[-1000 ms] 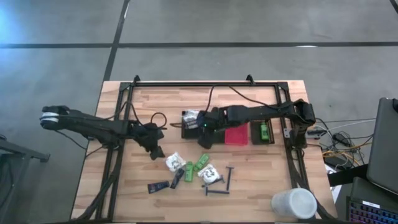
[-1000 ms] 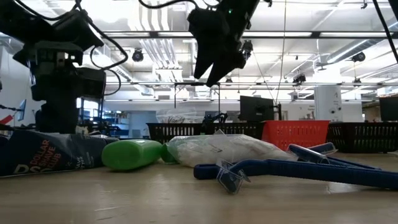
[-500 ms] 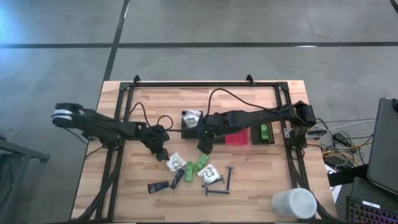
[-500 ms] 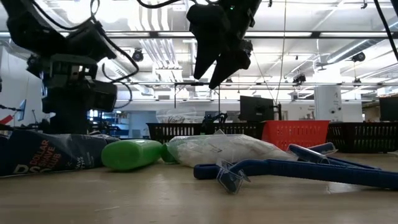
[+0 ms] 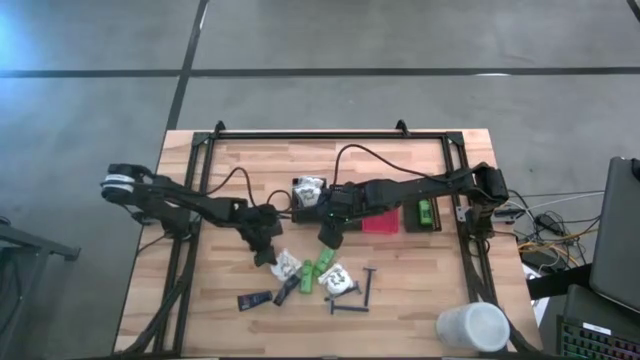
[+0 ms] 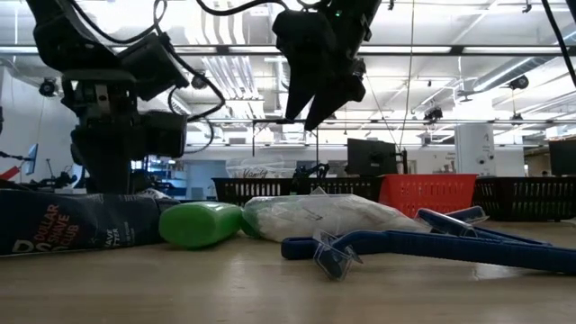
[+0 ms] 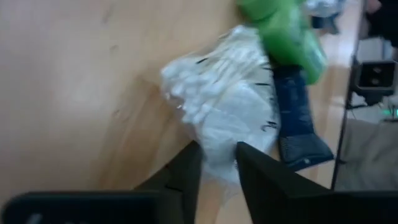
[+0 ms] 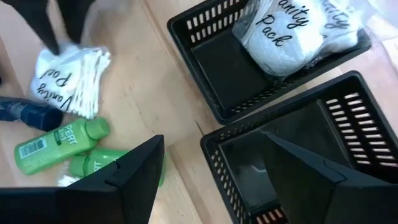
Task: Pick & Place Travel size toiletries
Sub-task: Put the white cotton pack into the left black bin
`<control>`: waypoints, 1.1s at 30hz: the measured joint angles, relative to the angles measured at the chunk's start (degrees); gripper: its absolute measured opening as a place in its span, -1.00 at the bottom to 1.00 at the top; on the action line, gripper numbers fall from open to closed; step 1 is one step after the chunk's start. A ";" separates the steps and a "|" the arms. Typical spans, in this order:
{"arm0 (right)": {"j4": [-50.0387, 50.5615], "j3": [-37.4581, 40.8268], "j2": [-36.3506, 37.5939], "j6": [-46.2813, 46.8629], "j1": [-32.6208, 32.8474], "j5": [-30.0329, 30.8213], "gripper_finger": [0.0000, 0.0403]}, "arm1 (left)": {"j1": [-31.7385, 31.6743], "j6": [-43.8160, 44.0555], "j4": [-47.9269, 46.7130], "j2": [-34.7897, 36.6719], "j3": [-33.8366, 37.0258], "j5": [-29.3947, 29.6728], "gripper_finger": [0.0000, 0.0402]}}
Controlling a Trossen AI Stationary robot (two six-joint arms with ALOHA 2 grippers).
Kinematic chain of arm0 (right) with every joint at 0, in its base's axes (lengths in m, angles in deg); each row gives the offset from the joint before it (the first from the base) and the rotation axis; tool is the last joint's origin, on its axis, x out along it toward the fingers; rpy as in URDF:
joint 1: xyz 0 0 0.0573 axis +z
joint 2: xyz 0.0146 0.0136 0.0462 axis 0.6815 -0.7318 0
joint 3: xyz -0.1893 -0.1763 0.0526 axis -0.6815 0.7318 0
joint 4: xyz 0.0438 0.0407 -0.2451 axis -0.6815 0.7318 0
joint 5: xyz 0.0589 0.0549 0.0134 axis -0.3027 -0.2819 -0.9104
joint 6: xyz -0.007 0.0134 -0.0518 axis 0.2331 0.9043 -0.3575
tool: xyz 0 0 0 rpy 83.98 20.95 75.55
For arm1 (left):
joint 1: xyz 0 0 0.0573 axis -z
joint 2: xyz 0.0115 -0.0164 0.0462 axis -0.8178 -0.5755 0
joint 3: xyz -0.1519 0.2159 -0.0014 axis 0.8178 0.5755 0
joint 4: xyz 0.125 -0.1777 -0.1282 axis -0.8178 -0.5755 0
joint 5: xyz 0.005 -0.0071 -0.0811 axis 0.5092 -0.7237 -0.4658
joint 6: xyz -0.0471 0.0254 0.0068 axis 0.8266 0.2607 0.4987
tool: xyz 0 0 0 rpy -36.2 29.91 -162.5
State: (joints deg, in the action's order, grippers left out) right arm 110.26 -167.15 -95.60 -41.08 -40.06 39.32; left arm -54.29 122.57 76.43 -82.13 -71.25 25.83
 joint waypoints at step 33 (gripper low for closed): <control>-7.85 0.34 0.78 6.31 -0.66 -2.10 0.40 | -0.11 10.27 -16.57 41.98 3.25 19.15 -1.00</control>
State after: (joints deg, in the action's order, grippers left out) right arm 102.41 -166.81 -94.82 -34.77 -40.72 37.22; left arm -54.40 132.84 59.86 -40.15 -68.00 44.98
